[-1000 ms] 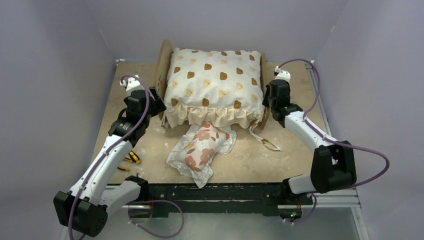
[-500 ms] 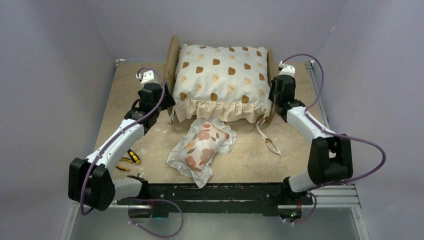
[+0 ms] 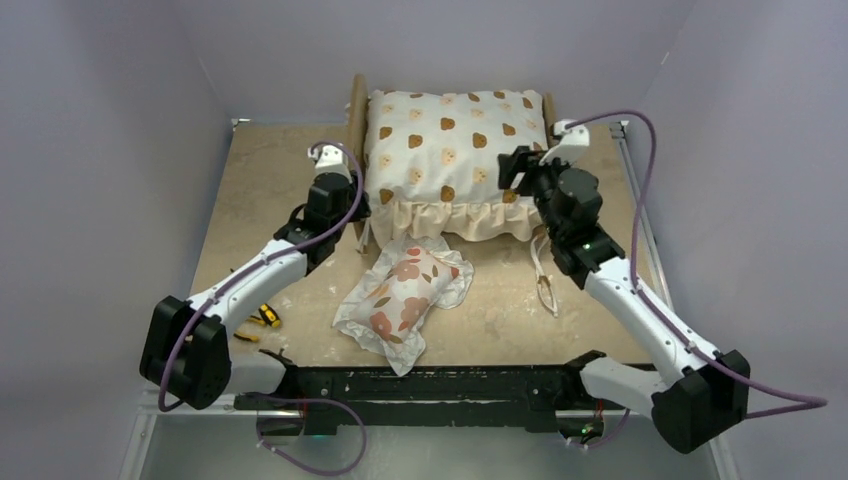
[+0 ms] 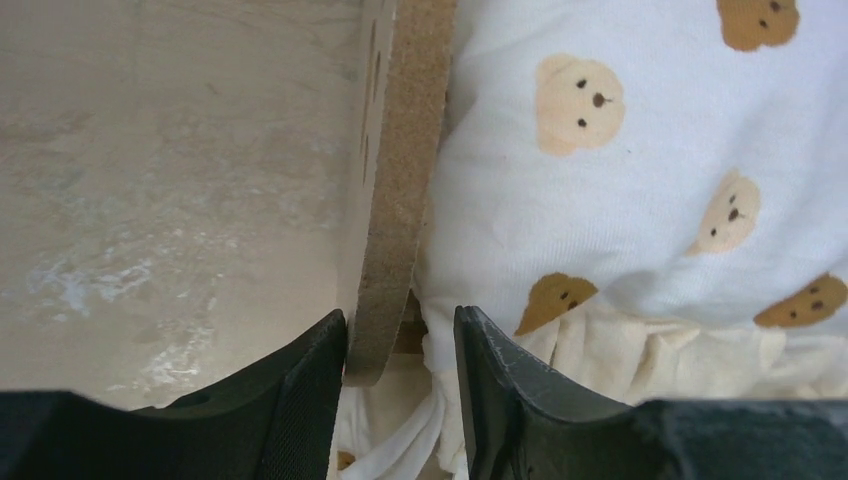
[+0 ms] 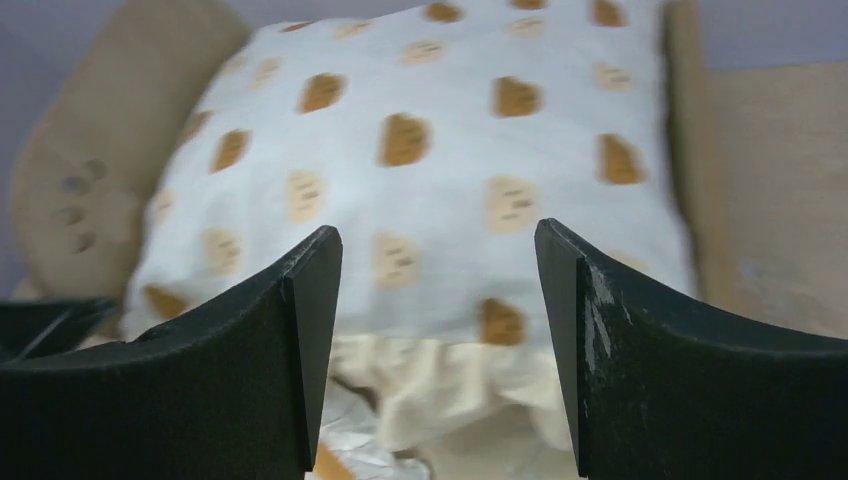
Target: Set up the pet bed
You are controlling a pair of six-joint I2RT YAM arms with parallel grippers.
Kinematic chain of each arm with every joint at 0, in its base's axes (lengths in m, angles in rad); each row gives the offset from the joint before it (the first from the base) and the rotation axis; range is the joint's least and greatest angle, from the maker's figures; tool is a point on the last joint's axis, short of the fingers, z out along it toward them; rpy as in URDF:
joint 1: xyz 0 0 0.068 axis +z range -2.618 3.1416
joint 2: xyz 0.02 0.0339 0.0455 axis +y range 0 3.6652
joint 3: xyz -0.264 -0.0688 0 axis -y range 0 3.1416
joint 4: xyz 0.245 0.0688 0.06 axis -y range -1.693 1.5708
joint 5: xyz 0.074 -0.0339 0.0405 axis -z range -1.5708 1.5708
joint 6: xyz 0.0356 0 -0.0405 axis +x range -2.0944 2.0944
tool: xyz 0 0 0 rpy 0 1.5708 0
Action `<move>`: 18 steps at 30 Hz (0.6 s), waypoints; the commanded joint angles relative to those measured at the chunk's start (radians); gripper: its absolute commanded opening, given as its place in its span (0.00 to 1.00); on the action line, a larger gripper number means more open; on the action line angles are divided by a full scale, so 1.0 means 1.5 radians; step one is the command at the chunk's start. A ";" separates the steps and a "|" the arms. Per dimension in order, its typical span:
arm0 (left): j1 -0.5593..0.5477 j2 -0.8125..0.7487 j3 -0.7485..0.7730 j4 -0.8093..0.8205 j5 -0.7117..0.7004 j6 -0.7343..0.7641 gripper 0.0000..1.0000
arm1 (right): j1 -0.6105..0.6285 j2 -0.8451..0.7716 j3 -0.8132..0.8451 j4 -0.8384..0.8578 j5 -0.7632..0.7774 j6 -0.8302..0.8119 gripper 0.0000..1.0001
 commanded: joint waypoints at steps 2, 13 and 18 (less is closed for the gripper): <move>-0.060 -0.010 -0.006 0.082 0.042 -0.017 0.43 | 0.109 -0.006 -0.080 0.117 -0.071 0.055 0.73; -0.062 -0.175 -0.058 -0.055 0.020 -0.021 0.67 | 0.304 0.105 -0.198 0.350 -0.178 0.148 0.71; -0.064 -0.246 -0.142 -0.058 0.025 -0.050 0.67 | 0.366 0.209 -0.175 0.427 -0.151 0.164 0.66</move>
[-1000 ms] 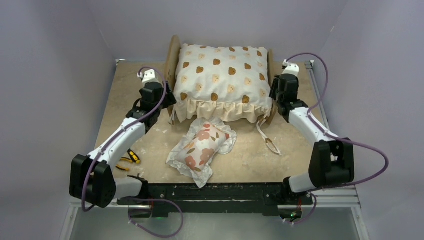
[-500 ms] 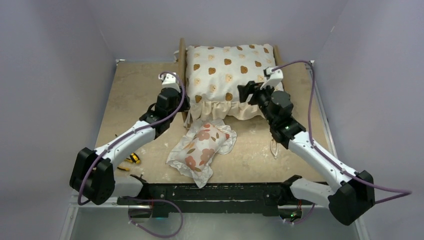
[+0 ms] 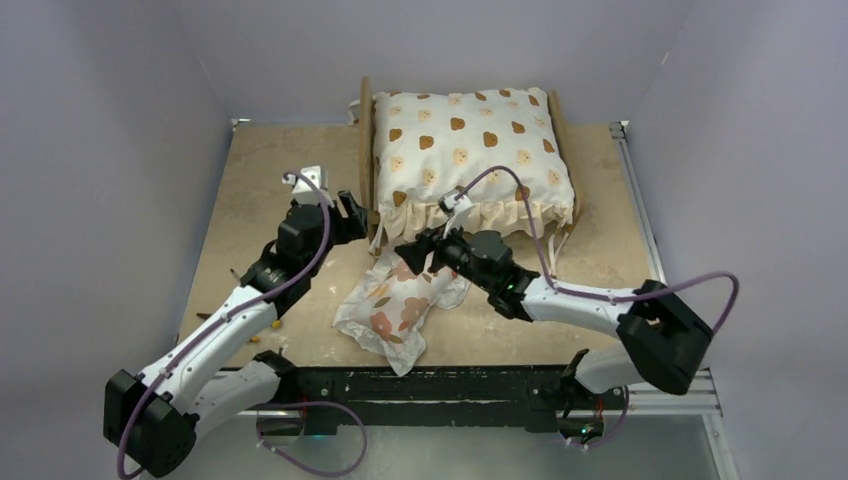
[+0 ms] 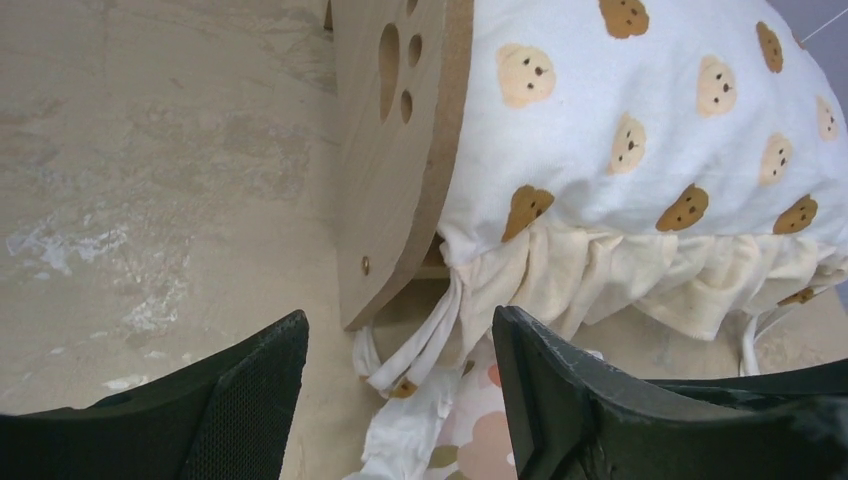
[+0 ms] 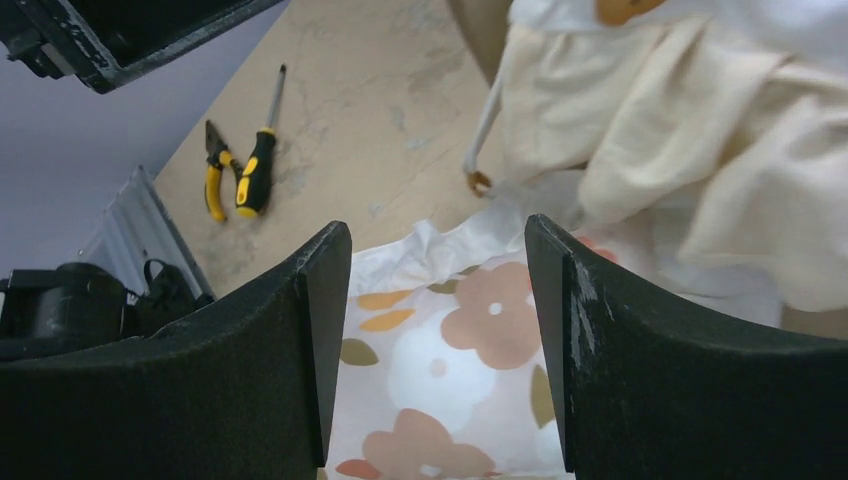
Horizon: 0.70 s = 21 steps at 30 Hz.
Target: Set up the pet bed
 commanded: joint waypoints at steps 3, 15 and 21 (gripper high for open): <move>0.000 -0.039 -0.092 -0.011 -0.016 -0.041 0.68 | 0.057 0.121 0.045 0.156 0.027 0.030 0.64; -0.006 0.003 -0.166 0.033 0.058 -0.052 0.67 | 0.068 0.180 0.074 0.063 0.136 0.026 0.61; -0.210 0.052 -0.118 0.027 -0.006 -0.074 0.68 | 0.065 0.069 0.059 -0.112 0.342 0.043 0.73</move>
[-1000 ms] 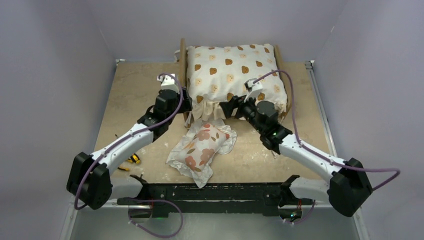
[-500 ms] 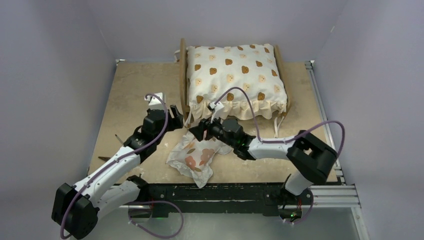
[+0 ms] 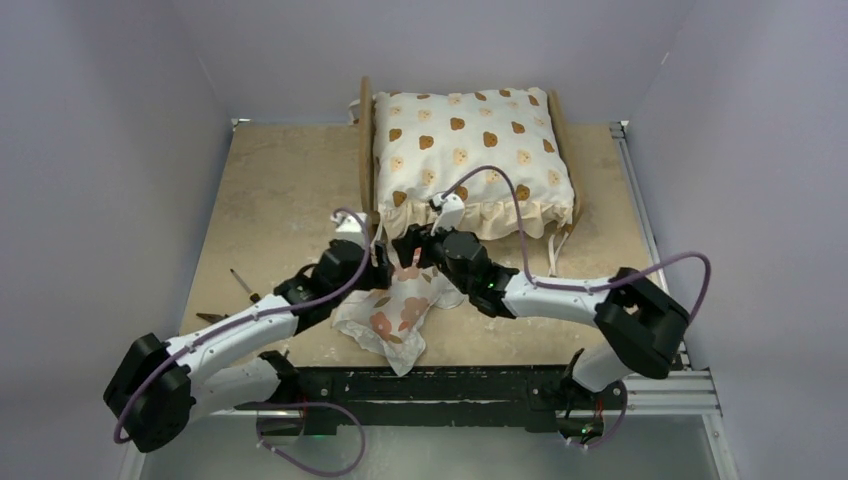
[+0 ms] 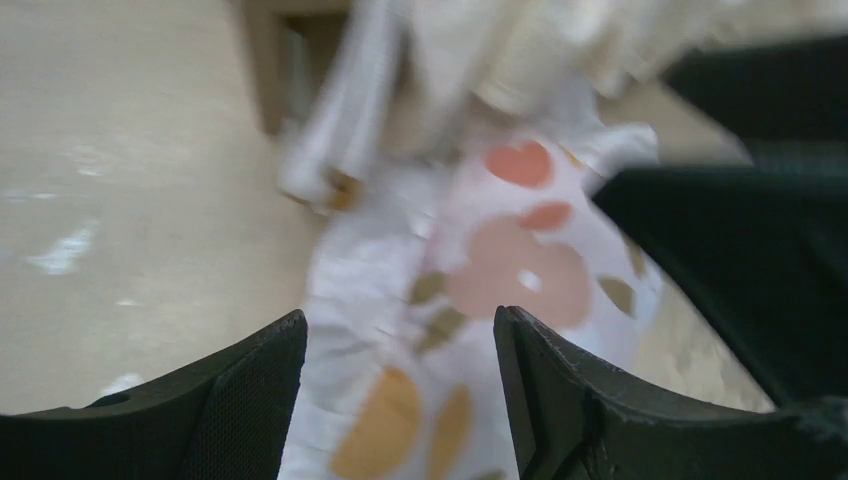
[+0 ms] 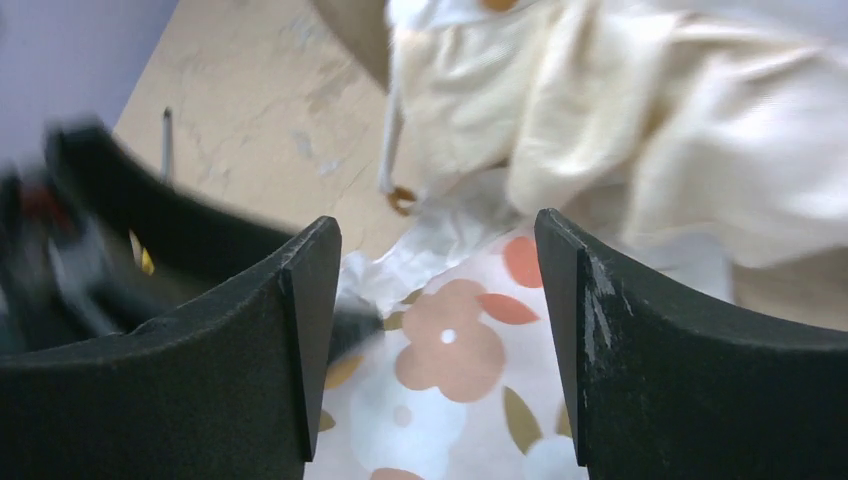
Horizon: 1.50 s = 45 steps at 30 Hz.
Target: Set up the pet bed
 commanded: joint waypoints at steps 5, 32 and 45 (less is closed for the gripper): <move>-0.327 0.170 0.160 -0.040 -0.190 -0.044 0.70 | -0.051 -0.148 -0.010 -0.285 0.327 0.086 0.89; -0.178 0.177 0.070 -0.194 -0.393 -0.185 0.78 | -0.167 -0.269 -0.110 -0.177 0.149 0.006 0.97; 0.194 0.214 0.093 -0.052 -0.330 -0.099 0.84 | -0.166 -0.243 -0.120 -0.095 -0.001 -0.040 0.97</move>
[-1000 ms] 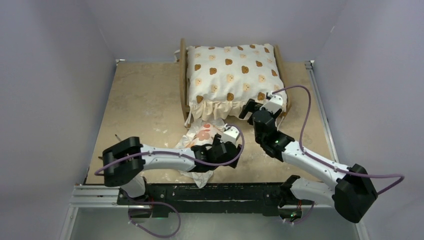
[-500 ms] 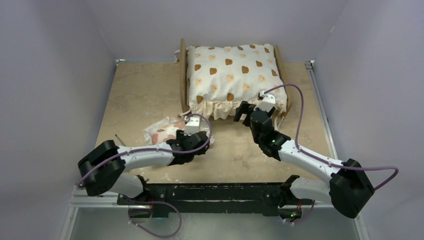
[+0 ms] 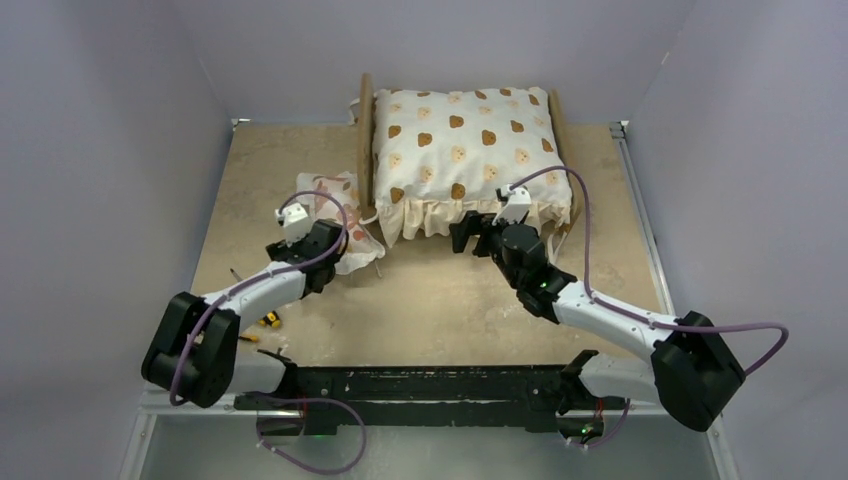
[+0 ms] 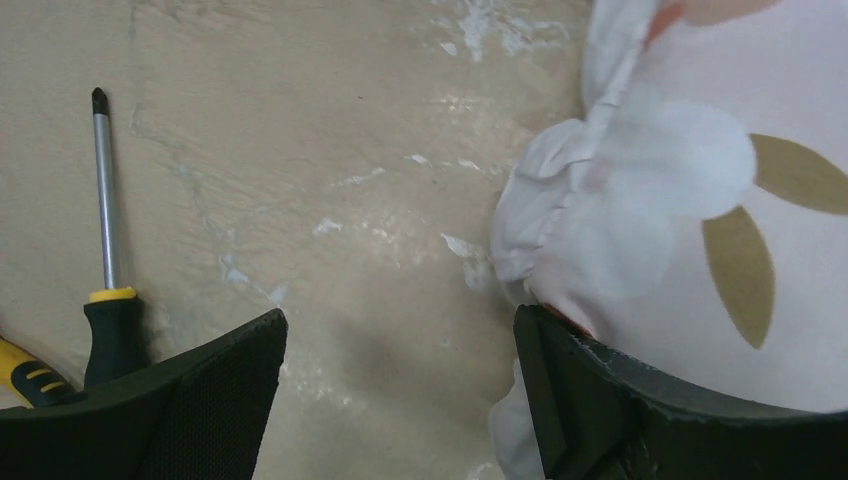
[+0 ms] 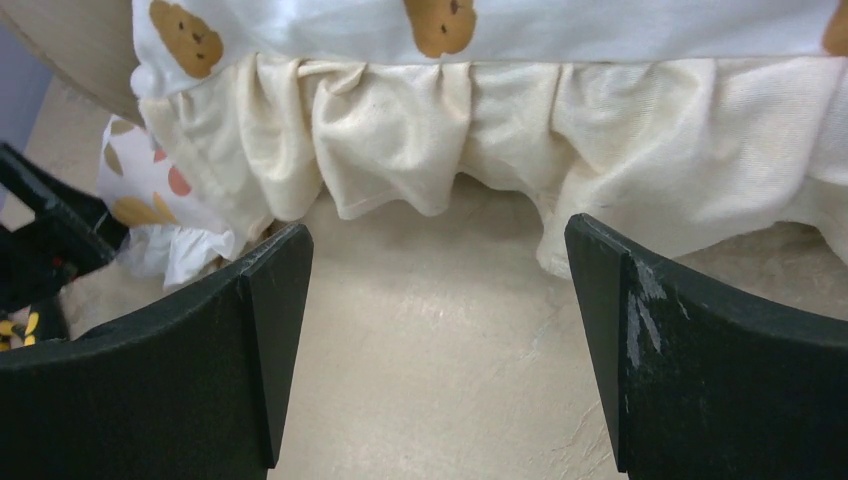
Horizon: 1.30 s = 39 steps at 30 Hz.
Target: Set up the pet bed
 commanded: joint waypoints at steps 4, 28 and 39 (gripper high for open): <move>0.123 0.034 0.073 0.069 0.012 0.049 0.87 | 0.005 0.004 -0.003 0.054 -0.068 -0.035 0.97; 0.059 0.008 0.059 0.285 0.364 0.029 0.64 | 0.009 0.037 0.000 0.075 -0.073 -0.059 0.97; 0.210 0.135 0.032 0.307 0.276 0.032 0.54 | 0.009 0.029 0.002 0.025 -0.005 -0.040 0.98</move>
